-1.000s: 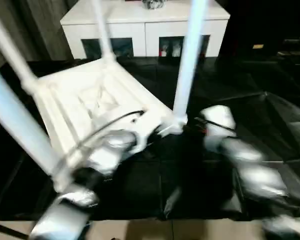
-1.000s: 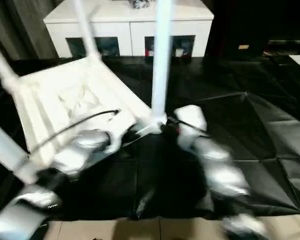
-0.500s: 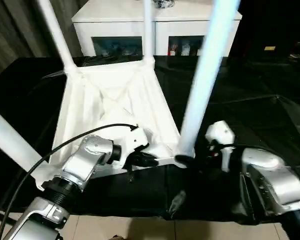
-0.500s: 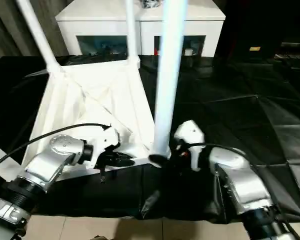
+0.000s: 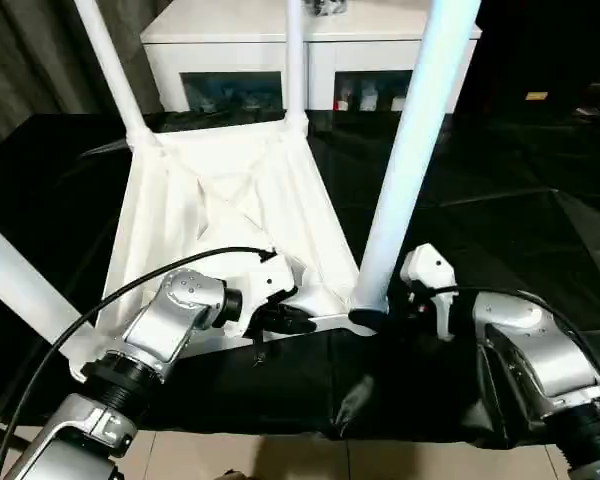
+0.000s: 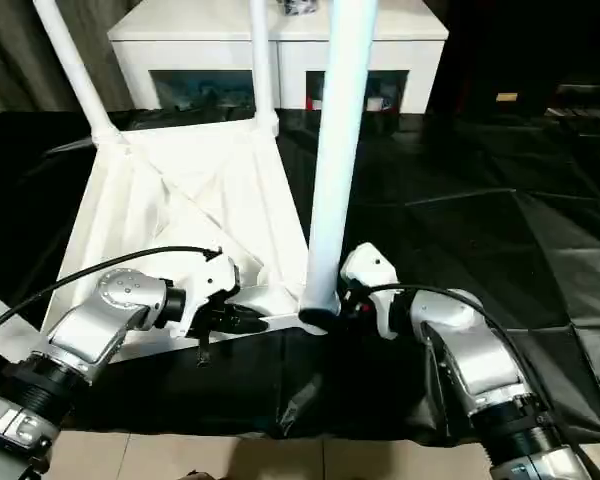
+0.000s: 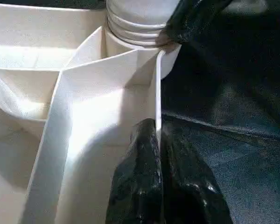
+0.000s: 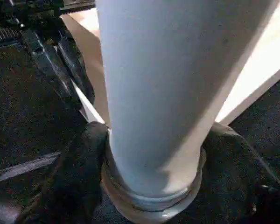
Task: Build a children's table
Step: Rotate leg to tighten
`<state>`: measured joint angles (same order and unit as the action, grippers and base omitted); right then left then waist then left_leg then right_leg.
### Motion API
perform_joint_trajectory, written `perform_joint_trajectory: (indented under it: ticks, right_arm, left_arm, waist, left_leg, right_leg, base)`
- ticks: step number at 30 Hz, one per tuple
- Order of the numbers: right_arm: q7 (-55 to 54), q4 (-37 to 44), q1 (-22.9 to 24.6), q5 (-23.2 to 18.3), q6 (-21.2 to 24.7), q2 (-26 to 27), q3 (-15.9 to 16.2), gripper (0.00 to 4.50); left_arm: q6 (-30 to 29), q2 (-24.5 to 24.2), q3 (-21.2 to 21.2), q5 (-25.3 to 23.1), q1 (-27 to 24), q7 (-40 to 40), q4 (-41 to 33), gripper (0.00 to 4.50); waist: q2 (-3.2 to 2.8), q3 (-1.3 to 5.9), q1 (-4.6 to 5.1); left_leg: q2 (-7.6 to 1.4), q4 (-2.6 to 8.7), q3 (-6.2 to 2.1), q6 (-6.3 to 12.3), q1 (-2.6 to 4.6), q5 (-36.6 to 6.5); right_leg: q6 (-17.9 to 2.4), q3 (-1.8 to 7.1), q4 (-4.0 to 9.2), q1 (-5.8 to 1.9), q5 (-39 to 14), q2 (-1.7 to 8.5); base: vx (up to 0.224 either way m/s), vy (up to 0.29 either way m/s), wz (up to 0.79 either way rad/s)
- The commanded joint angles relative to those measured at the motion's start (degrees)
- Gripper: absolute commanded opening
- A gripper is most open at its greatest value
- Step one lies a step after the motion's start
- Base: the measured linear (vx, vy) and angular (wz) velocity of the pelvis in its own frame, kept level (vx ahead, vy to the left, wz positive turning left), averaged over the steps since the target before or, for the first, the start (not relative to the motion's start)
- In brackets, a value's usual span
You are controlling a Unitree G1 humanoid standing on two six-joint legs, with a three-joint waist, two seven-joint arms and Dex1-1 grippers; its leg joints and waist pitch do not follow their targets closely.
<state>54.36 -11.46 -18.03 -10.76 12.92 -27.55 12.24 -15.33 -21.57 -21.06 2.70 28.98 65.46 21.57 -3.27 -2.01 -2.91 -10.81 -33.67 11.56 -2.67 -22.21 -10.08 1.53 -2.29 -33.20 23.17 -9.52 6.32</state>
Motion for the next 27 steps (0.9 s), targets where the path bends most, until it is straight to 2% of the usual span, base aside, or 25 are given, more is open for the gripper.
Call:
perform_joint_trajectory:
  ticks: [1, 3, 7, 10, 11, 13, 14, 15, 16, 17, 18, 19, 20, 22, 24, 27]
  right_arm:
    - [0.78, -0.97, 0.10, 0.34, -0.55, -0.08, -0.68, 2.91]
    - [1.26, -1.12, 0.34, 0.51, -0.63, -0.28, -0.34, 2.71]
    - [0.84, -1.77, 0.68, 0.79, -0.70, -0.11, -0.37, 2.68]
    - [-3.92, -4.34, -0.30, 2.23, -0.08, 1.32, -0.96, 2.67]
    - [-6.40, -5.58, -0.78, 2.94, 0.20, 2.16, -1.37, 2.67]
    - [-16.57, -9.71, -2.38, 5.16, 0.74, 6.14, -3.35, 2.66]
    - [-24.66, -12.14, -3.41, 5.77, 2.00, 9.79, -5.38, 2.66]
    - [-28.79, -13.28, -3.91, 5.92, 2.87, 11.70, -6.50, 2.66]
    - [-33.41, -14.55, -4.53, 6.21, 3.78, 14.06, -7.38, 2.66]
    - [-34.79, -15.00, -4.76, 6.30, 4.03, 14.83, -7.58, 2.66]
    - [-41.45, -17.65, -6.37, 6.29, 4.56, 18.67, -8.81, 2.66]
    - [-45.65, -19.81, -7.84, 5.69, 4.70, 21.36, -9.88, 2.65]
    - [-48.29, -21.29, -8.86, 5.17, 4.75, 23.10, -10.63, 2.65]
    - [-52.04, -23.28, -10.37, 4.81, 4.75, 25.18, -11.48, 2.65]
    - [-54.39, -27.79, -14.18, 6.46, 3.12, 28.51, -10.30, 2.65]
    - [-51.80, -28.30, -15.17, 6.62, 1.60, 29.54, -9.39, 2.65]
  left_arm:
    - [-0.16, -0.65, 0.99, 1.15, 0.78, 1.06, -1.98, 0.00]
    - [-0.24, -0.73, 0.91, 1.12, 0.70, 1.18, -2.03, 0.00]
    - [-0.45, -0.82, 0.82, 1.03, 0.47, 1.09, -2.05, 0.00]
    - [-0.54, -0.11, 1.07, 0.32, 0.62, -0.95, -1.06, 0.00]
    - [-0.51, 0.40, 1.25, -0.08, 0.82, -2.23, -0.41, 0.00]
    - [-0.90, 2.97, 2.08, -1.78, 1.98, -8.30, 2.71, 0.00]
    - [-1.71, 5.10, 2.71, -3.09, 3.23, -13.42, 5.51, 0.00]
    - [-2.20, 6.19, 3.04, -3.72, 3.92, -16.02, 6.98, 0.00]
    - [-2.62, 7.82, 3.47, -4.38, 4.91, -19.46, 8.85, 0.00]
    - [-2.81, 8.42, 3.68, -4.54, 5.26, -20.72, 9.47, 0.00]
    - [-3.93, 11.42, 4.75, -4.98, 7.04, -26.53, 12.47, 0.00]
    - [-4.27, 13.37, 5.33, -5.37, 8.29, -30.57, 14.53, 0.00]
    - [-4.45, 14.60, 5.69, -5.62, 9.10, -33.16, 15.85, 0.00]
    - [-4.18, 16.05, 5.99, -5.81, 10.09, -35.89, 17.39, 0.00]
    - [-1.17, 18.89, 7.06, -6.86, 12.64, -42.01, 21.05, 0.00]
    - [0.09, 19.33, 7.12, -7.30, 13.51, -42.67, 21.96, 0.00]
  waist:
    - [0.70, 3.53, 0.17]
    - [0.69, 3.56, 0.15]
    - [0.68, 3.56, 0.06]
    - [0.64, 3.49, 0.18]
    - [0.80, 3.47, 0.29]
    - [0.87, 3.21, 0.96]
    - [0.86, 3.12, 1.25]
    - [0.69, 3.12, 1.72]
    - [0.91, 3.21, 2.04]
    - [0.92, 3.08, 2.25]
    - [0.56, 3.10, 2.45]
    - [0.63, 3.00, 2.71]
    - [0.61, 2.94, 3.03]
    - [0.58, 3.05, 3.08]
    - [0.92, 3.20, 3.01]
    - [1.05, 3.36, 2.65]
  left_leg:
    - [-1.91, 4.05, -0.78, 3.21, 1.36, -13.81]
    - [-1.91, 4.00, -0.77, 3.36, 1.36, -13.60]
    - [-1.93, 3.96, -0.77, 3.50, 1.39, -13.25]
    - [-1.87, 4.01, -0.78, 3.21, 1.35, -13.87]
    - [-1.87, 4.04, -0.77, 2.97, 1.33, -14.19]
    - [-1.67, 4.30, -0.87, 1.39, 1.23, -16.74]
    - [-1.62, 4.38, -0.88, 0.90, 1.29, -17.61]
    - [-1.44, 4.44, -1.01, -0.35, 1.40, -18.93]
    - [-1.39, 4.61, -1.33, -1.24, 1.25, -19.65]
    - [-1.33, 4.67, -1.27, -1.34, 1.24, -20.39]
    - [-1.31, 4.56, -1.28, -1.66, 1.71, -22.07]
    - [-1.25, 4.57, -1.26, -1.89, 1.77, -22.71]
    - [-1.02, 4.53, -1.48, -2.29, 1.86, -24.54]
    - [-1.11, 4.68, -1.60, -1.89, 1.88, -24.83]
    - [-1.15, 4.70, -1.57, -1.53, 1.70, -24.44]
    - [-1.10, 4.55, -1.41, -0.46, 1.41, -22.12]
  right_leg:
    - [-14.92, 1.11, 2.86, -2.35, -8.28, 1.26]
    - [-15.04, 1.09, 2.82, -2.38, -8.03, 1.28]
    - [-15.22, 1.08, 2.76, -2.39, -7.72, 1.27]
    - [-15.20, 1.05, 2.83, -2.34, -8.52, 1.25]
    - [-15.13, 1.05, 2.85, -2.29, -9.05, 1.25]
    - [-14.07, 0.99, 3.22, -2.17, -13.61, 1.25]
    - [-13.63, 0.99, 3.48, -2.04, -15.18, 1.26]
    - [-12.67, 0.99, 3.78, -1.87, -18.02, 1.33]
    - [-11.53, 0.79, 3.83, -2.11, -19.76, 1.32]
    - [-10.98, 0.79, 4.05, -1.94, -20.65, 1.23]
    - [-10.41, 0.83, 4.38, -1.48, -22.06, 1.20]
    - [-10.33, 0.83, 4.52, -1.29, -22.60, 1.17]
    - [-9.80, 0.62, 4.78, -1.14, -25.31, 1.23]
    - [-8.78, 0.53, 5.23, -1.15, -25.33, 1.16]
    - [-8.85, 0.56, 5.06, -1.27, -23.15, 1.09]
    - [-9.42, 0.69, 4.81, -1.50, -20.05, 1.28]
  base:
    - [0.000, 0.000, 0.00]
    - [0.000, 0.000, 0.00]
    - [0.000, 0.000, 0.00]
    - [0.000, 0.000, 0.00]
    - [0.000, 0.000, 0.00]
    - [0.000, 0.000, 0.00]
    - [0.000, 0.000, 0.00]
    - [0.000, 0.000, 0.00]
    - [0.000, 0.000, 0.00]
    - [0.000, 0.000, 0.00]
    - [0.000, 0.000, 0.00]
    - [0.000, 0.000, 0.00]
    - [0.000, 0.000, 0.00]
    - [0.000, 0.000, 0.00]
    - [0.000, 0.000, 0.00]
    - [0.000, 0.000, 0.00]
